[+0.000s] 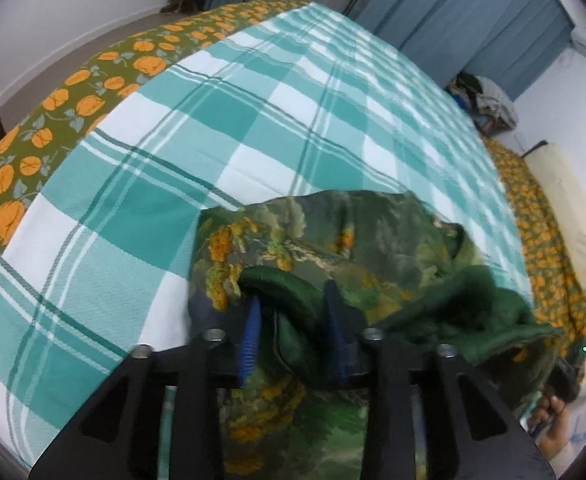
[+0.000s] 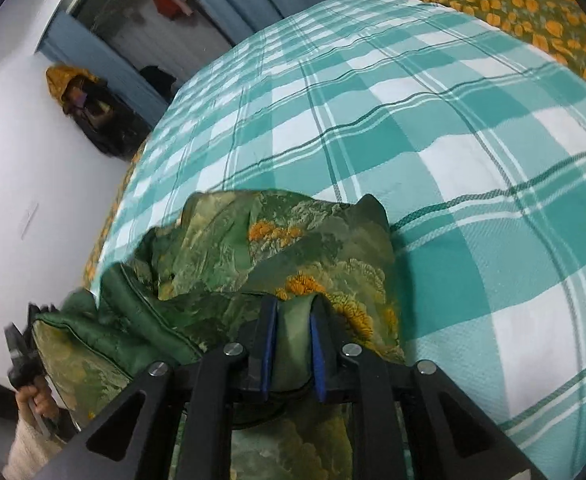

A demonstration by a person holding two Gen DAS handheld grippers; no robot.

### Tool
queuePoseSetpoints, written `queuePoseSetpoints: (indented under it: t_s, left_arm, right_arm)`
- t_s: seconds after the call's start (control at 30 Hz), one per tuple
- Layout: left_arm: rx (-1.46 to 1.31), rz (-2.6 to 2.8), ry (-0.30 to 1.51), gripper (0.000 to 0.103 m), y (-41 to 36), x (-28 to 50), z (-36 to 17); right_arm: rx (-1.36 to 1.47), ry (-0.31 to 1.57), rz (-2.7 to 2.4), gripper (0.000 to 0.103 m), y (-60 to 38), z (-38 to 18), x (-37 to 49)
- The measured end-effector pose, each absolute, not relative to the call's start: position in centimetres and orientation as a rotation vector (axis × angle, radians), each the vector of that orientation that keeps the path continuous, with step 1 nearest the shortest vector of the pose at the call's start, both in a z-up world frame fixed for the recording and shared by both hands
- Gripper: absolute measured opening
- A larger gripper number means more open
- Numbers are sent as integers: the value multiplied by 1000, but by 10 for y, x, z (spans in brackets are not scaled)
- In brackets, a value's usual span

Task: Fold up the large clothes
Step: 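Grasp the hem with the left gripper while the right gripper grasps the hem too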

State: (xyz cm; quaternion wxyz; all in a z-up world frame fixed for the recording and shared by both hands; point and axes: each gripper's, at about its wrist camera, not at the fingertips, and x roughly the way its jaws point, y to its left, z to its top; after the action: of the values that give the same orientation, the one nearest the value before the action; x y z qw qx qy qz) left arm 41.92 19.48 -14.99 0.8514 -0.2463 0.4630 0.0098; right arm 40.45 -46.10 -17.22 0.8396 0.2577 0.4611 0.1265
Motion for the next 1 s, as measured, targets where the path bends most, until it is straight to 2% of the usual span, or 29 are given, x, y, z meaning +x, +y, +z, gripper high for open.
queuePoseSetpoints:
  t_s: [0.03,0.07,0.1,0.23,0.3,0.43,0.53,0.6,0.67,0.7,0.77,0.83,0.87,1.0]
  left_arm:
    - [-525,22,966,67,197,417,-146]
    - [-538,24,941,80,202,411,-140]
    - [-550,21,919,82,206,407,-135]
    - [-564,-47,893,89,223,391,-129]
    - [-513,-80,921,91,223,387,-135]
    - [-438,-143,1050,92,204,390,-165]
    - [-377,-108,1054,90,182,404,-178]
    - [-372,-77,1048,83,171,414,-181]
    - [-381,-75,1065,60,162,423,-185]
    - [-373,-62,1087,53,157,427,-188]
    - [-289,-3,1108,20,148,429,-191]
    - [-238,12,1093,13,144,424,-187]
    - [-231,16,1080,11,145,421,-184]
    - [-196,39,989,9,142,407,-148]
  right_arm:
    - [575,972,274,42,-464,-172,405]
    - [599,964,266,58,-468,-170,406]
    - [613,953,255,64,-472,-167,405]
    - [657,884,274,66,-489,-147,399]
    - [626,873,282,72,-492,-141,396]
    - [405,962,358,73,-465,-144,395]
    - [257,1028,353,73,-438,-157,402]
    - [205,1024,308,73,-426,-163,411]
    - [230,1007,261,73,-420,-166,422]
    - [244,1006,258,73,-418,-167,425]
    - [250,1012,262,73,-412,-169,430]
    - [174,1017,258,48,-399,-167,429]
    - [96,1016,237,22,-392,-165,426]
    - [-13,949,213,15,-384,-143,414]
